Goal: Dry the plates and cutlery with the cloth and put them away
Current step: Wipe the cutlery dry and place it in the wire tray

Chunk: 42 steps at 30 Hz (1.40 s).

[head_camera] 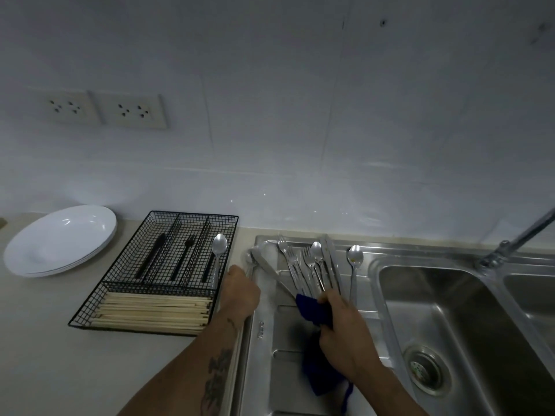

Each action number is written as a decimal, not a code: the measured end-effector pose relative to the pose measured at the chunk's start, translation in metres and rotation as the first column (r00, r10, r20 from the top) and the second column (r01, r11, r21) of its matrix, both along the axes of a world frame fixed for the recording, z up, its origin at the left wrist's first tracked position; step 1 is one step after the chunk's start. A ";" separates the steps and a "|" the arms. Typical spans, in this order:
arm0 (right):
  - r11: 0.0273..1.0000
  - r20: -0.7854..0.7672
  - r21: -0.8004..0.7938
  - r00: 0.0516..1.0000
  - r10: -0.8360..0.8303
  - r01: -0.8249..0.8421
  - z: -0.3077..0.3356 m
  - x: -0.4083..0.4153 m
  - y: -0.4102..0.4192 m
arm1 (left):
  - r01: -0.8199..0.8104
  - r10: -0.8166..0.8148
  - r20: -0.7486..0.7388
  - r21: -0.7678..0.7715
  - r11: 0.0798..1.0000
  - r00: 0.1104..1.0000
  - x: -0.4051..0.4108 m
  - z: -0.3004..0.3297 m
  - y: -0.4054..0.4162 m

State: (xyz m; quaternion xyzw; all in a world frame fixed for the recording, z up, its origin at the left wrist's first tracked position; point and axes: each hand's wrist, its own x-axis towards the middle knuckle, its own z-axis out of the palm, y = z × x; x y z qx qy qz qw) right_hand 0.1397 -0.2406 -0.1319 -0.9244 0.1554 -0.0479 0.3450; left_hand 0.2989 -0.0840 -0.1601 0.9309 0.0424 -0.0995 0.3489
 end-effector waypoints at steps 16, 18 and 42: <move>0.999 -0.023 -0.031 0.999 0.027 -0.028 -0.012 -0.031 0.011 | -0.104 0.101 -0.024 -0.233 0.967 0.995 -0.015 0.012 0.008; 0.999 0.007 -0.040 1.000 0.014 -0.014 -0.009 -0.021 0.009 | -0.065 0.066 -0.001 -0.227 0.972 0.998 -0.014 0.015 0.007; 0.742 0.187 -0.661 0.982 0.025 0.107 0.036 -0.004 0.003 | 0.459 -0.432 0.155 -0.296 0.838 0.888 -0.065 0.076 -0.007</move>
